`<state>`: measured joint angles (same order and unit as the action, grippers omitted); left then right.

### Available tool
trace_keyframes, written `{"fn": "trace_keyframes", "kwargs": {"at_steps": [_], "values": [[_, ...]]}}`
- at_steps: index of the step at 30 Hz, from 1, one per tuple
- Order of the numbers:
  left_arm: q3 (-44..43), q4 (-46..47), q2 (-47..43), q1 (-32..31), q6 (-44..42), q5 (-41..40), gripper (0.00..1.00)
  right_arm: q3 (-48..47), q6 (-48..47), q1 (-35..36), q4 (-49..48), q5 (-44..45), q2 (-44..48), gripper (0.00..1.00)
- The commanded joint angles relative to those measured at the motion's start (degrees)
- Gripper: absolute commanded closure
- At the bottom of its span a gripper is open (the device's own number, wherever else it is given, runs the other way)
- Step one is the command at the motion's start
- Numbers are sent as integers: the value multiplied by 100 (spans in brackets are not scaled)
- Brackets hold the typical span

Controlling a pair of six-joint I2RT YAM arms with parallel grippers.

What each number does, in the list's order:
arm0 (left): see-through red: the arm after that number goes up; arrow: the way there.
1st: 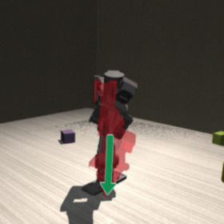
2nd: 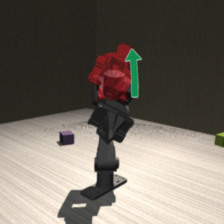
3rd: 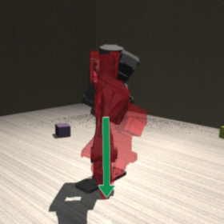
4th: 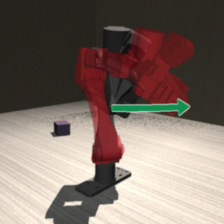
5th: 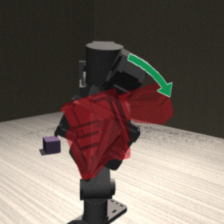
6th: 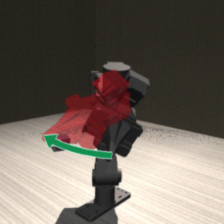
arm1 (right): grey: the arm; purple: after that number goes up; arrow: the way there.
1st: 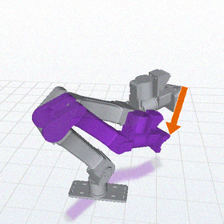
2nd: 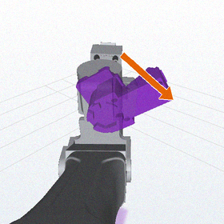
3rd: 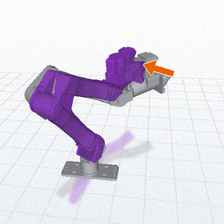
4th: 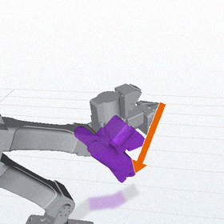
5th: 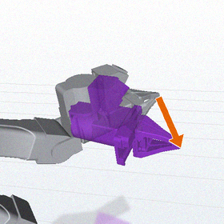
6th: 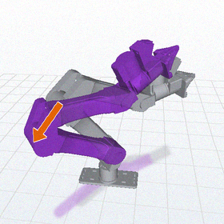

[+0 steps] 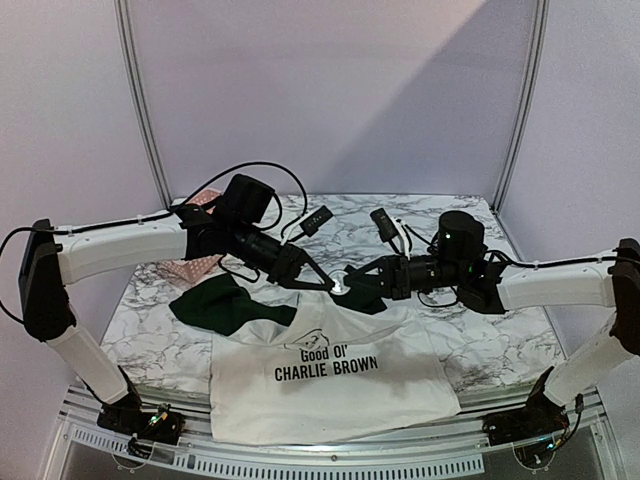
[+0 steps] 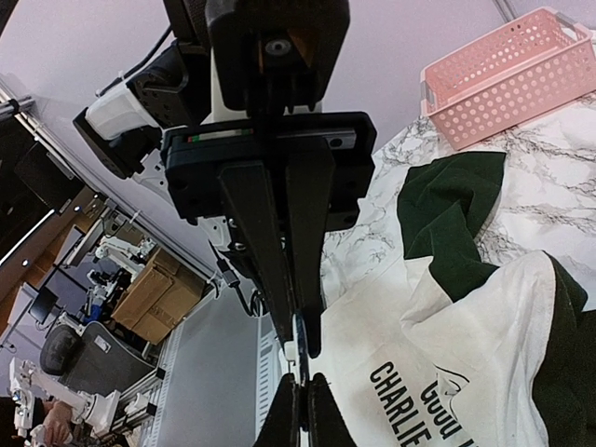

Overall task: Remove the brooch from the garment
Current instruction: Pass from the left arm to the right, then place the brooch in the brooch box.

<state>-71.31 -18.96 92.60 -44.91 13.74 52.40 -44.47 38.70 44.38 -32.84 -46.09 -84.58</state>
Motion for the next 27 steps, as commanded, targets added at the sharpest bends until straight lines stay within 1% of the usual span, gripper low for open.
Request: {"fn": "trace_keyframes", "kwargs": {"at_steps": [1,2,3,4,5,6,8,9,13,18,20,21,23,25,27], "values": [[-118,-57,-55,-63,-85,-356,89,-77,-144,67,270,406,217,100],[-120,-75,-68,-48,-74,-512,76,-65,-180,70,327,498,254,100],[-112,-81,-98,-33,-60,-660,59,-48,-205,65,390,591,337,100],[-92,-76,-159,-1,-43,-848,47,-38,-247,68,485,679,413,100],[-67,-72,-227,49,-27,-1052,29,-32,-288,65,596,795,474,100],[-34,-42,-312,104,6,-1267,14,-31,-371,65,733,939,589,100],[67,119,-530,290,120,-1575,4,-82,-486,65,1198,1380,767,100],[152,256,-686,417,225,-1734,1,-158,-607,48,1566,1691,840,100],[647,970,-1437,1090,646,-2463,0,-493,-954,-138,2992,2787,1087,100],[955,1099,-2277,1734,845,-3746,0,-829,-1320,-570,4695,4125,1172,100],[977,885,-2552,1864,947,-4545,0,-922,-1444,-819,5177,4665,1163,100],[993,811,-2648,1903,947,-5073,1,-944,-1477,-969,5356,4921,1158,100],[1021,718,-2831,1971,846,-5727,0,-987,-1574,-1245,5688,5285,1124,100],[975,600,-2979,2020,720,-6180,0,-989,-1639,-1529,5880,5543,1072,100],[893,413,-3097,2093,638,-6270,0,-1008,-1674,-1883,6022,5621,1001,100]]}}
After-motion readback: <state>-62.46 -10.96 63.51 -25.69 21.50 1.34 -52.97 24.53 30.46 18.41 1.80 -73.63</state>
